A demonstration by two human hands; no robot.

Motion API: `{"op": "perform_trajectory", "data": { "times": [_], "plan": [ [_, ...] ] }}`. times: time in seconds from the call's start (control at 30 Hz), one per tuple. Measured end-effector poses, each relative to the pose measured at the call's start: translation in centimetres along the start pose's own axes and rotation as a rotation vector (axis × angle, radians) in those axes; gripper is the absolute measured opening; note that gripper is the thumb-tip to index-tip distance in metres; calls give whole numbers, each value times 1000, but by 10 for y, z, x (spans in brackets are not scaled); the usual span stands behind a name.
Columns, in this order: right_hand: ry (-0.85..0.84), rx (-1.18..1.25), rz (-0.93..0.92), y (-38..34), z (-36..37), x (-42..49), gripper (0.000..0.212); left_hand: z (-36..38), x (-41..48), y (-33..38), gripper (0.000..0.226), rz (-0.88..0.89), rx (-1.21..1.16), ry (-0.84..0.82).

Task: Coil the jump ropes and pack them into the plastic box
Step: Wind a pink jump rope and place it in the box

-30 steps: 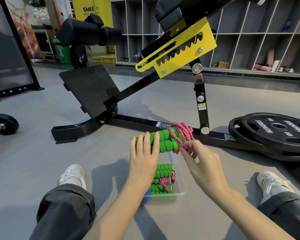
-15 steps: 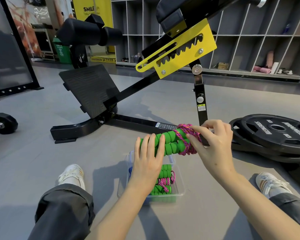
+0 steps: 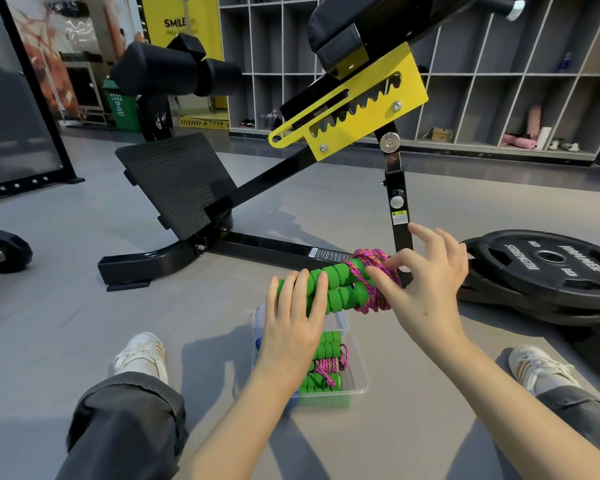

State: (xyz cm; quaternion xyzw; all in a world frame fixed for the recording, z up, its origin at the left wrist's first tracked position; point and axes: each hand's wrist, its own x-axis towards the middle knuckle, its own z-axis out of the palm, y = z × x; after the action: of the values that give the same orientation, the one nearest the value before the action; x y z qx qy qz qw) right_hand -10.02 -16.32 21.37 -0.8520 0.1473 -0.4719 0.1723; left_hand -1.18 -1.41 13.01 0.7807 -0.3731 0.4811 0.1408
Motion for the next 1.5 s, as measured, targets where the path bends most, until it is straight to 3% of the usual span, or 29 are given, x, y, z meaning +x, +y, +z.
{"op": "perform_trajectory", "data": {
  "times": [0.17, 0.37, 0.57, 0.8, 1.0, 1.17, 1.33, 1.5],
  "plan": [
    [-4, 32, -5, -3, 3, -1, 24, -1, 1, 1, 60, 6, 0, 8],
    [74, -21, -272, 4, 12, -4, 10, -3, 2, 2, 60, -4, -7, 4],
    [85, -75, -483, 8, 3, -2, 27, -4, 4, -3, 58, -40, -9, -4],
    [-185, 17, -294, 13, -5, 9, 28, -3, 4, -2, 61, -32, -2, 2],
    [-362, -44, -351, 18, -11, 20, 40, -3, 3, -5, 58, -28, -5, 15],
    [-438, -43, -368, 23, -13, 26, 35, -4, 3, -4, 60, -22, -5, -3],
    [-429, -46, -407, 29, -12, 27, 36, -4, 3, -4, 60, -27, -6, -9],
    [-249, -13, -496, 29, -4, 20, 25, -3, 0, -4, 62, -28, -3, -34]
  ]
}}
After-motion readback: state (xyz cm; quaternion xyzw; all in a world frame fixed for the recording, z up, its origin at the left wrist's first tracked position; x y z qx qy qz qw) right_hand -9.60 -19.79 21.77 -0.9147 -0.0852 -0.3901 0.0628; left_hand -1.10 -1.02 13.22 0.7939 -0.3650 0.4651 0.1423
